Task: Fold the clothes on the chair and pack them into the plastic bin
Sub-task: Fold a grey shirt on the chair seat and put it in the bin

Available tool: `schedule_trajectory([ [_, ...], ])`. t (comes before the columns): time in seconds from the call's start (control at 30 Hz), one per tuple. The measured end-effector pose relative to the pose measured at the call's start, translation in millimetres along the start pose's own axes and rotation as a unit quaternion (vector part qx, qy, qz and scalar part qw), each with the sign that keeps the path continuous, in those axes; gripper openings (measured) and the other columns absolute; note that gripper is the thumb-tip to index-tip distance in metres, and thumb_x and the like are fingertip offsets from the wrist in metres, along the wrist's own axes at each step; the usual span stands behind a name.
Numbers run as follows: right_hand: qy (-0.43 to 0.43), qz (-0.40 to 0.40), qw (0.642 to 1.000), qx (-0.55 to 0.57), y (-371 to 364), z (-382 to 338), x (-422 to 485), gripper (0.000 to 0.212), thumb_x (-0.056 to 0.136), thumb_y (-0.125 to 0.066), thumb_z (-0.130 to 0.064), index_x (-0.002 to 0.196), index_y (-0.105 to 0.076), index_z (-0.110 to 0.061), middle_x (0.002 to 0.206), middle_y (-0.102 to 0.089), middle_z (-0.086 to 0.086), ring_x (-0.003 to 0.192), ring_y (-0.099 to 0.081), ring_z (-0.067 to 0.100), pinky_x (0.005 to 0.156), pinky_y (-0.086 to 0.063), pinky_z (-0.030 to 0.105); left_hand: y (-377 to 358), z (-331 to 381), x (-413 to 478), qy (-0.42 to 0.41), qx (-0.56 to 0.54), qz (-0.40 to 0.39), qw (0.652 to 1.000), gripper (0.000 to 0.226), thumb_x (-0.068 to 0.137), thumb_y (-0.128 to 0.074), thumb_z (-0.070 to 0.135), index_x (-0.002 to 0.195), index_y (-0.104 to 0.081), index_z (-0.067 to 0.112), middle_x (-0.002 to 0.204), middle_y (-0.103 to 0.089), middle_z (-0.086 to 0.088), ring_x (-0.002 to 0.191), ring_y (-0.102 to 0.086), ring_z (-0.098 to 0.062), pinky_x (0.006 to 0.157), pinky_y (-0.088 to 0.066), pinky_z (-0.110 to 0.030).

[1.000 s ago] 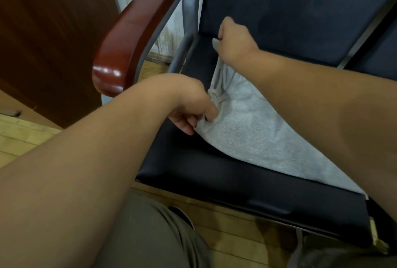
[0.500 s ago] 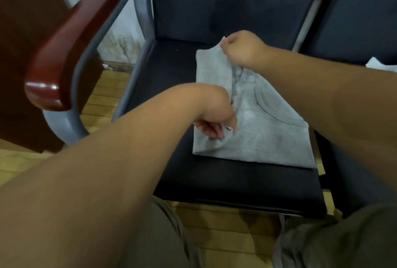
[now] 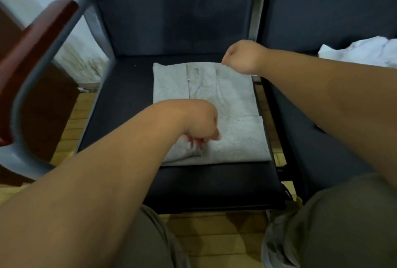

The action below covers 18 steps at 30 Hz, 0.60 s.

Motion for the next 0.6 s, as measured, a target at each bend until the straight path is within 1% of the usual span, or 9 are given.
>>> schedule_trajectory([
  [0.1,-0.057,-0.007,0.998,-0.017,0.0,40.2,1.6,0.025,0.101,-0.048,-0.010,0.086,-0.066,-0.002,0.092,-0.065,0.010,0.098,-0.061,0.030,0.082,-0.052,0.036,-9.5,33.3,8.8,-0.074,-0.009,0.001,0.997,0.007,0.100,-0.069,0.021,0.106,-0.072,0.021,0.097,-0.077,0.005,0.087,-0.076,-0.012,0.086,-0.062,-0.032],
  [0.13,-0.062,-0.014,0.998,-0.027,0.7,47.0,0.5,0.026,0.101,-0.047,-0.008,0.089,-0.068,-0.001,0.096,-0.067,0.011,0.101,-0.062,0.033,0.083,-0.053,0.038,-11.4,40.9,13.6,-0.091,-0.004,0.004,0.996,0.011,0.099,-0.068,0.017,0.106,-0.073,0.024,0.099,-0.076,0.006,0.089,-0.075,-0.012,0.089,-0.061,-0.032],
  [0.17,-0.059,-0.014,0.998,-0.028,3.2,50.9,-0.3,0.026,0.101,-0.049,-0.008,0.107,-0.073,0.000,0.111,-0.071,0.014,0.112,-0.065,0.035,0.091,-0.054,0.040,-11.5,46.0,18.1,-0.104,0.007,0.014,0.994,0.015,0.099,-0.067,0.016,0.105,-0.073,0.027,0.102,-0.075,0.007,0.092,-0.073,-0.012,0.090,-0.060,-0.032],
  [0.23,-0.053,-0.005,0.998,-0.019,9.5,57.6,-0.8,0.039,0.103,-0.054,-0.012,0.140,-0.065,-0.010,0.143,-0.062,0.010,0.134,-0.057,0.030,0.109,-0.048,0.037,-10.8,54.0,27.2,-0.131,0.029,0.035,0.990,0.021,0.099,-0.067,0.018,0.108,-0.071,0.036,0.108,-0.070,0.009,0.099,-0.068,-0.012,0.092,-0.057,-0.032],
  [0.3,-0.045,-0.010,0.999,-0.007,9.0,65.5,1.3,0.046,0.105,-0.056,-0.012,0.150,-0.056,-0.016,0.156,-0.052,0.005,0.142,-0.049,0.025,0.116,-0.042,0.032,-16.2,64.9,35.5,-0.172,0.030,0.021,0.984,0.031,0.100,-0.067,0.019,0.122,-0.067,0.042,0.114,-0.067,0.012,0.103,-0.065,-0.010,0.092,-0.054,-0.029],
  [0.37,-0.040,-0.008,0.999,0.030,4.4,77.7,8.2,0.050,0.102,-0.061,-0.011,0.150,-0.057,-0.024,0.156,-0.050,0.004,0.139,-0.050,0.023,0.114,-0.044,0.030,-25.8,81.2,42.0,-0.221,0.042,-0.006,0.974,0.043,0.099,-0.069,0.022,0.134,-0.061,0.046,0.119,-0.063,0.011,0.102,-0.062,-0.005,0.092,-0.052,-0.028],
  [0.47,-0.009,-0.028,0.999,0.019,-9.6,85.8,15.2,0.056,0.100,-0.066,-0.014,0.151,-0.056,-0.032,0.158,-0.048,0.000,0.140,-0.050,0.020,0.106,-0.041,0.022,-40.4,101.4,54.2,-0.257,0.097,-0.031,0.961,0.055,0.095,-0.076,0.025,0.139,-0.056,0.051,0.127,-0.050,0.010,0.098,-0.055,-0.004,0.090,-0.051,-0.028],
  [0.53,0.013,-0.016,1.000,0.005,-12.7,87.6,20.9,0.052,0.100,-0.067,-0.017,0.149,-0.058,-0.031,0.155,-0.051,-0.001,0.139,-0.050,0.018,0.104,-0.040,0.021,-48.6,105.0,63.7,-0.251,0.134,-0.037,0.958,0.052,0.091,-0.080,0.028,0.134,-0.060,0.050,0.128,-0.043,0.010,0.106,-0.053,-0.009,0.096,-0.051,-0.033],
  [0.6,0.025,0.010,1.000,-0.002,-11.1,87.7,25.4,0.045,0.098,-0.071,-0.018,0.142,-0.064,-0.029,0.137,-0.058,-0.003,0.128,-0.055,0.015,0.096,-0.042,0.022,-52.0,105.8,69.5,-0.245,0.143,-0.033,0.959,0.039,0.087,-0.084,0.031,0.120,-0.069,0.044,0.124,-0.043,0.011,0.110,-0.052,-0.012,0.098,-0.053,-0.039],
])
Point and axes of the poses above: each hand's wrist, its own x-axis towards the middle knuckle, its own y-axis out of the back of the hand, z = x × y, the point moved 8 cm from there along x, towards the middle knuckle
